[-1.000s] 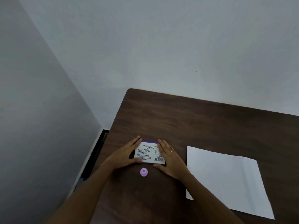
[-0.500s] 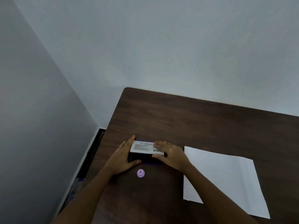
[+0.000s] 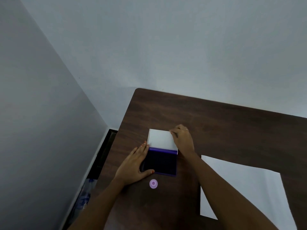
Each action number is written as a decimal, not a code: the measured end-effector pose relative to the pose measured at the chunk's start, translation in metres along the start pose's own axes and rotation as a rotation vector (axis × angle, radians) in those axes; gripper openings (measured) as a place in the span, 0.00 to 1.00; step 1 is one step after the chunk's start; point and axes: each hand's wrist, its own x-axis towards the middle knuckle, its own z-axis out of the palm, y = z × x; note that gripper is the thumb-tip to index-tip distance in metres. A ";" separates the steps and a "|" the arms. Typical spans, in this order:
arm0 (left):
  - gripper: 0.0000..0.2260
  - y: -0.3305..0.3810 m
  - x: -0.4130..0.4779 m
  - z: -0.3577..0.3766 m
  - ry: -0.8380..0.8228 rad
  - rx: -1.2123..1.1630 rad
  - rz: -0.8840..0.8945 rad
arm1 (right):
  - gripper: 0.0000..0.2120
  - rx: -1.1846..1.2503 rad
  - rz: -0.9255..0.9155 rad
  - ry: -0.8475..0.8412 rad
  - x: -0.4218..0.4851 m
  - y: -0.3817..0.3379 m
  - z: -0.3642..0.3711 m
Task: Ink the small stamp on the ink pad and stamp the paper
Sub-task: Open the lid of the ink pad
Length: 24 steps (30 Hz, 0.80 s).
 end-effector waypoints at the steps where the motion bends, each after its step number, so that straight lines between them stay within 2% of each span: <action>1: 0.39 0.000 0.000 0.000 -0.003 0.001 0.002 | 0.10 -0.020 0.006 0.004 0.000 0.001 0.003; 7: 0.39 0.002 0.001 -0.002 -0.021 -0.023 -0.004 | 0.11 -0.106 0.033 0.033 -0.004 -0.003 0.006; 11: 0.39 0.008 0.000 -0.010 -0.024 -0.112 -0.019 | 0.11 0.017 -0.002 0.086 -0.027 -0.021 0.003; 14: 0.34 0.014 -0.003 -0.019 0.020 -0.272 -0.104 | 0.08 0.084 -0.091 -0.012 -0.056 -0.038 0.006; 18: 0.23 0.020 -0.015 -0.023 0.204 -0.280 -0.184 | 0.08 0.116 -0.198 -0.165 -0.102 -0.050 0.014; 24: 0.16 0.028 -0.042 -0.018 0.298 -0.222 -0.196 | 0.17 0.045 -0.250 -0.238 -0.149 -0.052 0.024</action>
